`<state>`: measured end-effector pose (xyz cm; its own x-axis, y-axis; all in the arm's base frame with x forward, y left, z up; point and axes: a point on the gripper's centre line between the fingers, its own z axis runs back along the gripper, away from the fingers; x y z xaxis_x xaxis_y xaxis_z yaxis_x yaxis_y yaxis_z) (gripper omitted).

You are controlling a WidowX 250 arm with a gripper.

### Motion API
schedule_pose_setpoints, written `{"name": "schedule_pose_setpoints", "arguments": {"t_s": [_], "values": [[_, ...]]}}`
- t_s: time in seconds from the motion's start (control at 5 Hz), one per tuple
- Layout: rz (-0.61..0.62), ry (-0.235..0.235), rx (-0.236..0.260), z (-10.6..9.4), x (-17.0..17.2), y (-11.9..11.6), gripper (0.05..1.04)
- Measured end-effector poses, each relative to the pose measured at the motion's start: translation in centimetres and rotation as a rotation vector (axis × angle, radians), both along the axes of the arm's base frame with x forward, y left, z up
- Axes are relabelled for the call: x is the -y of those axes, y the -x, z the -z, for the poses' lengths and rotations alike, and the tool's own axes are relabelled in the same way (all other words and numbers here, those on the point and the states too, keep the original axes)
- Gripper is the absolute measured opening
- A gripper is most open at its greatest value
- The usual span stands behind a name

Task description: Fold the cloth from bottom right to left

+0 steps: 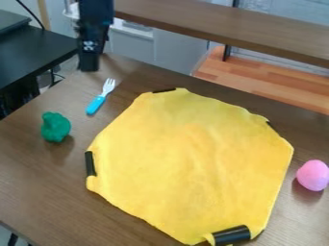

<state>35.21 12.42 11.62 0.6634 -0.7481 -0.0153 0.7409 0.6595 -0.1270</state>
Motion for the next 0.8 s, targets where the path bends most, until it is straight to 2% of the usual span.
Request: {"name": "schedule_pose_setpoints", "arguments": {"t_s": [0.2,0.4,0.6,0.8], "values": [[0.142,0.002,0.054,1.8,-0.2,-2.7,1.0],[0.143,-0.011,0.089,3.8,-1.0,-5.3,1.0],[0.131,-0.035,0.138,4.2,-0.4,-6.8,1.0],[0.085,-0.085,0.205,4.9,0.7,-8.7,1.0]]}}
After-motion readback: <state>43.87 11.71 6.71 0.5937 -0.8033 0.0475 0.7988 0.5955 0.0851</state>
